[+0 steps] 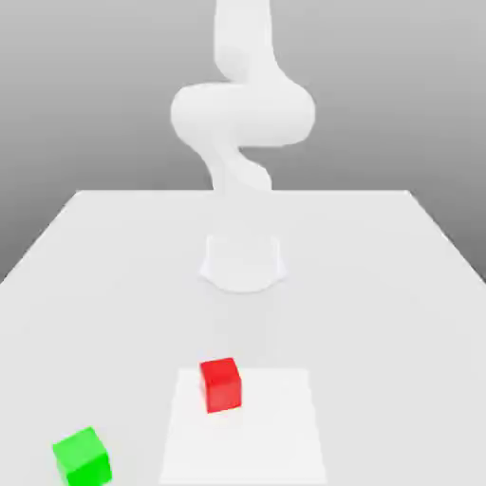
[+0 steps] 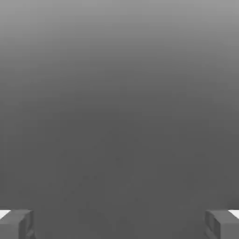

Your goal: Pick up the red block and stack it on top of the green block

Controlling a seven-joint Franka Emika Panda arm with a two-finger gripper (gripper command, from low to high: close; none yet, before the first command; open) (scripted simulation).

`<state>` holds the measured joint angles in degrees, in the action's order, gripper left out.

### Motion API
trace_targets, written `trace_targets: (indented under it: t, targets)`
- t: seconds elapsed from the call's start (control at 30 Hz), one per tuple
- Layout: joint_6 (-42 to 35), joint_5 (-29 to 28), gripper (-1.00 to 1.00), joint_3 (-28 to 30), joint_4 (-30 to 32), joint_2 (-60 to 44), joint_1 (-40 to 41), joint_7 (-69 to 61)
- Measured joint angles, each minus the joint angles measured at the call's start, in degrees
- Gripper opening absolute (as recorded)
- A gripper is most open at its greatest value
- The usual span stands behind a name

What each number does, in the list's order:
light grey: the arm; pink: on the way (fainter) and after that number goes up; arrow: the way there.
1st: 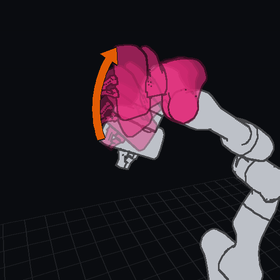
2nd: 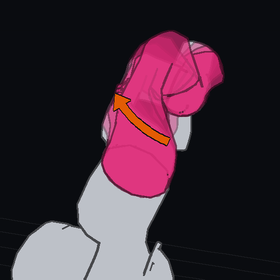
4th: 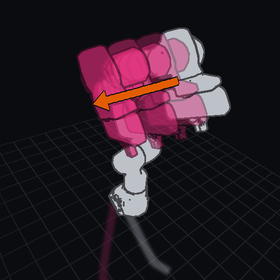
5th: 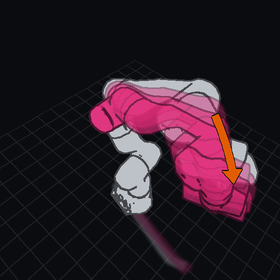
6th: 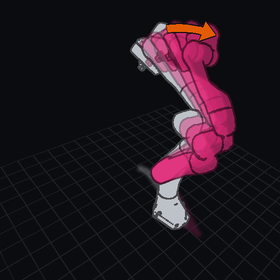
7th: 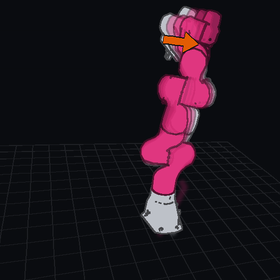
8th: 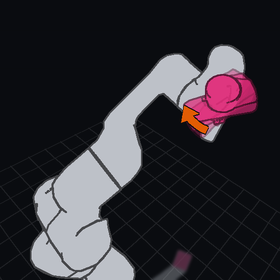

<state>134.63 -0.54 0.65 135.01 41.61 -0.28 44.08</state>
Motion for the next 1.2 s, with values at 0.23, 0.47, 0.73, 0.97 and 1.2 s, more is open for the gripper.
trace_targets:
  t: [0.23,0.47,0.73,0.97,1.2]
  targets:
    - [9.46,-1.30,0.00,2.39,10.31,-14.20,-0.63,-6.06]
    - [19.30,-1.52,0.00,5.08,20.86,-29.11,-1.21,-13.20]
    - [32.57,3.01,0.00,4.99,26.66,-47.08,-0.98,-21.28]
    - [37.74,4.85,-1.00,2.50,25.82,-53.24,1.09,-22.64]
    - [32.32,2.18,-1.00,3.43,26.77,-46.84,0.82,-20.71]
